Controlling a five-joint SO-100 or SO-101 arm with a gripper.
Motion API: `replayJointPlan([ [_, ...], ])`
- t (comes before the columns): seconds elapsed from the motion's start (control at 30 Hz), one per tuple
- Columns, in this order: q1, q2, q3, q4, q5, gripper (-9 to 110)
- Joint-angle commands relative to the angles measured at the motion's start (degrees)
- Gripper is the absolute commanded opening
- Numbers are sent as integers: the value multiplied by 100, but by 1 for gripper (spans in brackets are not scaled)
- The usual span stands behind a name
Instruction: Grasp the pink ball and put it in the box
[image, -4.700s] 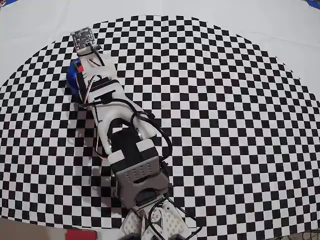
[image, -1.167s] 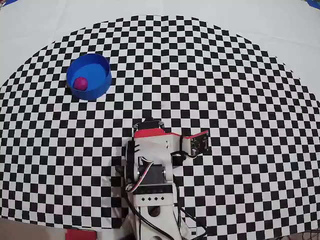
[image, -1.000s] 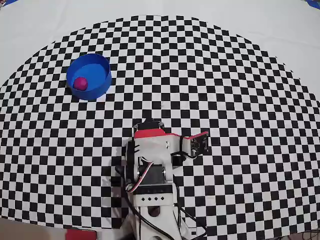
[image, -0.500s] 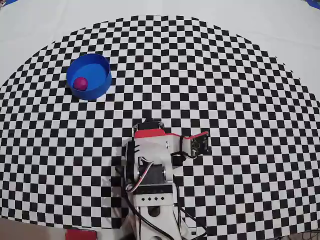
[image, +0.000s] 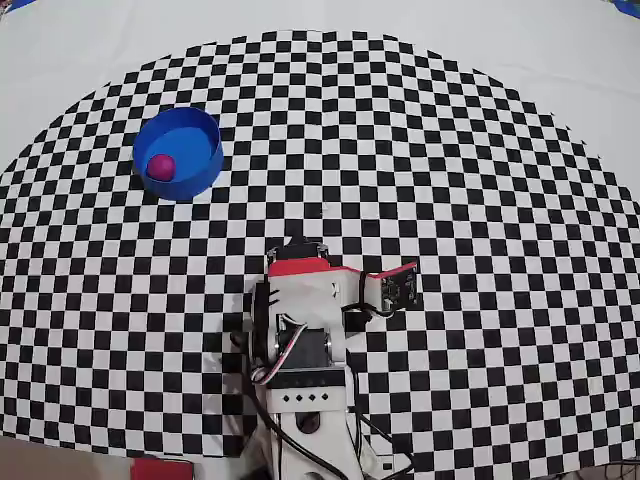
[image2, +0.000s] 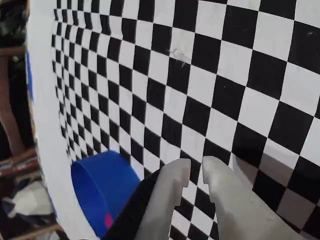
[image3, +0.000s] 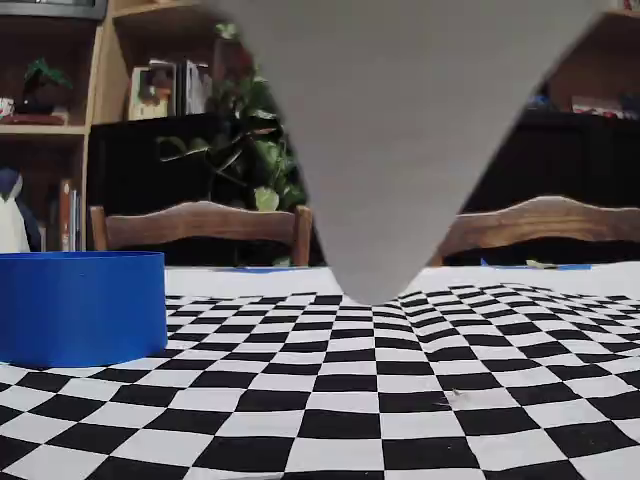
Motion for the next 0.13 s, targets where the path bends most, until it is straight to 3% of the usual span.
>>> replayJointPlan([
  [0.0,44,97,18,18,44,0],
  [0.1,44,97,18,18,44,0],
])
